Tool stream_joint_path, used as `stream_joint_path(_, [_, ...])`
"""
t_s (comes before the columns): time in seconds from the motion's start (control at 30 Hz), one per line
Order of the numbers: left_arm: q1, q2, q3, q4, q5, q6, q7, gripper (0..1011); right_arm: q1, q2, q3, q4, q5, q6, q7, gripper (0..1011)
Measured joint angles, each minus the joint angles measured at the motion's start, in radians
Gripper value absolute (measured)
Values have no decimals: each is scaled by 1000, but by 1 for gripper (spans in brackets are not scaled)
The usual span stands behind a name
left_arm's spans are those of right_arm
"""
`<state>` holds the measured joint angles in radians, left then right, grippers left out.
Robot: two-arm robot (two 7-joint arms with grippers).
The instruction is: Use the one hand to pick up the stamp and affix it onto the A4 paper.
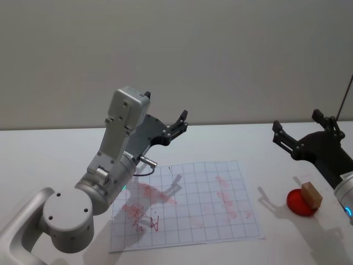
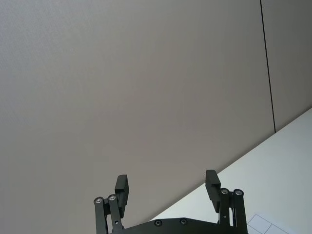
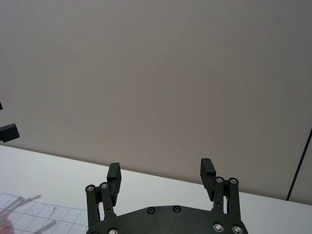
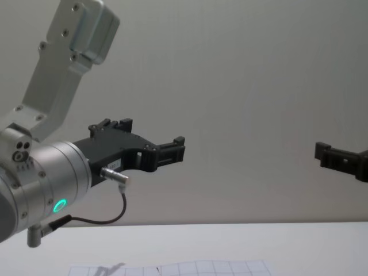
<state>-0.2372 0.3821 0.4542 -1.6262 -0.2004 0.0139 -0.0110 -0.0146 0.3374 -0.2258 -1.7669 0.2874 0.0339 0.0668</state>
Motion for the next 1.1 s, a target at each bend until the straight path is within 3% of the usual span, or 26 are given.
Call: stream_joint_path(1.1, [0,0,0,0,0,0,0,1001,0,0,0,0,0,0,0,1001])
